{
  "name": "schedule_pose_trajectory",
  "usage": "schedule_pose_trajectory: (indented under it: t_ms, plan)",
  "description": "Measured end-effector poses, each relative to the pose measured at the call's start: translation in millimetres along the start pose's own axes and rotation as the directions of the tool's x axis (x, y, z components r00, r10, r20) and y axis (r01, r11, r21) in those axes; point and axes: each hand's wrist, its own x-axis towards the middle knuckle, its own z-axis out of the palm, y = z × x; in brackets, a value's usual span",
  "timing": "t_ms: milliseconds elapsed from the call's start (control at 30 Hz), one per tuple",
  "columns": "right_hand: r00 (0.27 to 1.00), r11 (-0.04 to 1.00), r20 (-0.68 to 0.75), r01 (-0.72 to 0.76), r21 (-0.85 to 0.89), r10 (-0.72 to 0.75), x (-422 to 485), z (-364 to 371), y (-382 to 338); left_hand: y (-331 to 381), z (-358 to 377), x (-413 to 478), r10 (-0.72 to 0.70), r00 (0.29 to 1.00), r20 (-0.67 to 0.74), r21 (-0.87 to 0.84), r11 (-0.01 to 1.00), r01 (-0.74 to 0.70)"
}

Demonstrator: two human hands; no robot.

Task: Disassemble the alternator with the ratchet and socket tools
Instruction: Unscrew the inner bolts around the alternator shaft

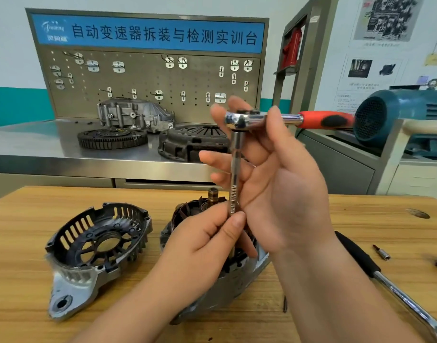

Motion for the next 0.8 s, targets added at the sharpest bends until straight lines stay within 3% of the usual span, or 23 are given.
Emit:
schedule_pose_trajectory:
  t_ms: [133,267,400,667,800]
  plan:
    - [0.999,0.998,-0.019,-0.041,0.038,0.042,1.2,-1.1,0.0,-0.9,-0.9,-0.5,0.014,0.999,0.042,0.018,1.000,-0.015]
    - [0.994,0.996,-0.067,0.091,0.003,-0.090,-0.6,2.6,3.6,0.1,-2.8,1.3,0.029,0.999,0.026,0.049,0.998,-0.030]
    - [0.985,0.986,-0.023,0.169,0.004,-0.169,-1.2,5.1,1.6,0.1,-0.6,2.3,0.004,1.000,-0.012,0.075,0.997,-0.003]
    - [1.000,0.998,-0.021,-0.007,0.064,0.008,0.7,0.9,-0.3,-0.3,-0.3,-1.9,0.007,1.000,0.019,0.019,1.000,-0.007]
    - [0.997,0.998,-0.048,0.055,0.007,-0.055,0.5,1.5,2.1,-0.7,-1.5,-0.9,0.035,0.999,0.013,0.037,0.999,-0.035]
